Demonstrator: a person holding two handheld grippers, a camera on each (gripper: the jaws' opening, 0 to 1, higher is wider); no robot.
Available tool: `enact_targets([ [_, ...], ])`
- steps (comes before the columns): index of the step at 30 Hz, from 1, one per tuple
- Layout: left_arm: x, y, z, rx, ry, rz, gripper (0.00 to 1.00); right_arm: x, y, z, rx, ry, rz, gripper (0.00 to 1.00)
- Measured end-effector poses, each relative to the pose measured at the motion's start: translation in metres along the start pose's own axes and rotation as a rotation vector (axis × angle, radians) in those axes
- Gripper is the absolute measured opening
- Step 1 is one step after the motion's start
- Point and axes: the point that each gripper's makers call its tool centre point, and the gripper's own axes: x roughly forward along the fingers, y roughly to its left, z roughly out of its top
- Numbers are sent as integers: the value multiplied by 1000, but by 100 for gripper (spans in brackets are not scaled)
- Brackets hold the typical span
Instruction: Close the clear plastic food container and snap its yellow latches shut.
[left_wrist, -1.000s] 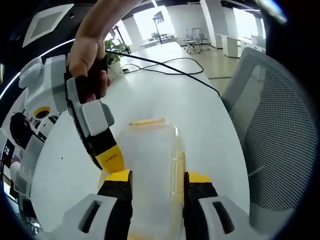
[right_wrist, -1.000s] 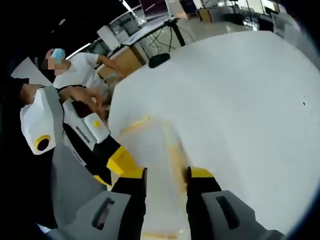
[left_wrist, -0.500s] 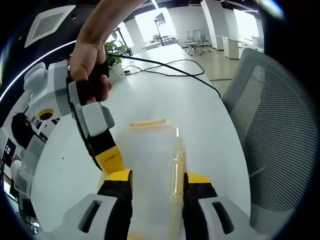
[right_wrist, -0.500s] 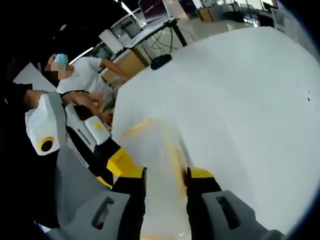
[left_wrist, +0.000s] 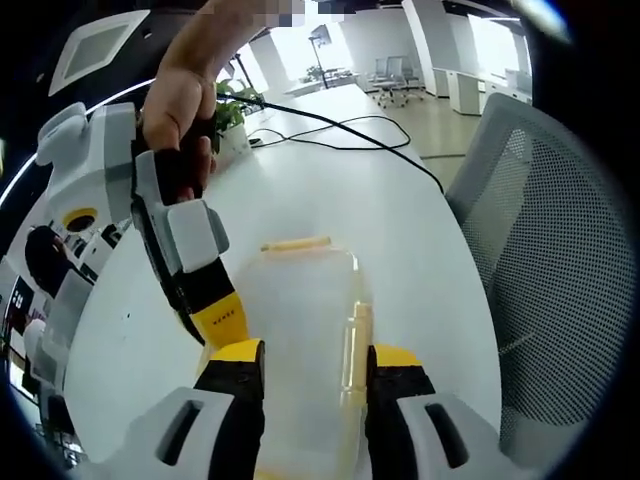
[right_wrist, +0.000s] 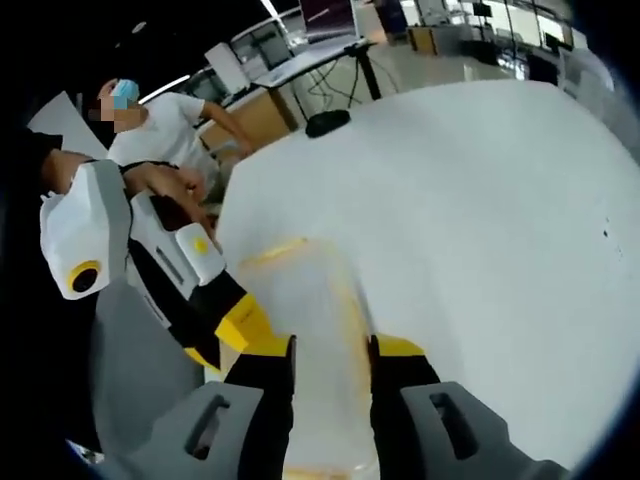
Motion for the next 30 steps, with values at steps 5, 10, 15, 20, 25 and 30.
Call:
enact_targets([
  [5, 0, 0, 0, 3, 2, 2, 33, 0, -1, 1, 25, -1, -13, 27],
  [10, -4, 1, 4, -77, -45, -6, 34, -2, -2, 0, 55, -50, -39, 28],
  [15, -6, 1, 0, -116, -23, 24, 37, -10, -13, 1, 18, -119, -155, 35],
  [20, -17, 8, 3, -187, -61, 60, 40, -24, -8, 1, 49, -198, -190, 38],
  [25, -25, 16, 0, -248, -66, 87, 45, -31, -1, -1, 46, -239, -219, 39],
  [30, -31, 22, -6, -311, -68, 108, 48, -35, 9, -8, 23, -255, -265, 42],
])
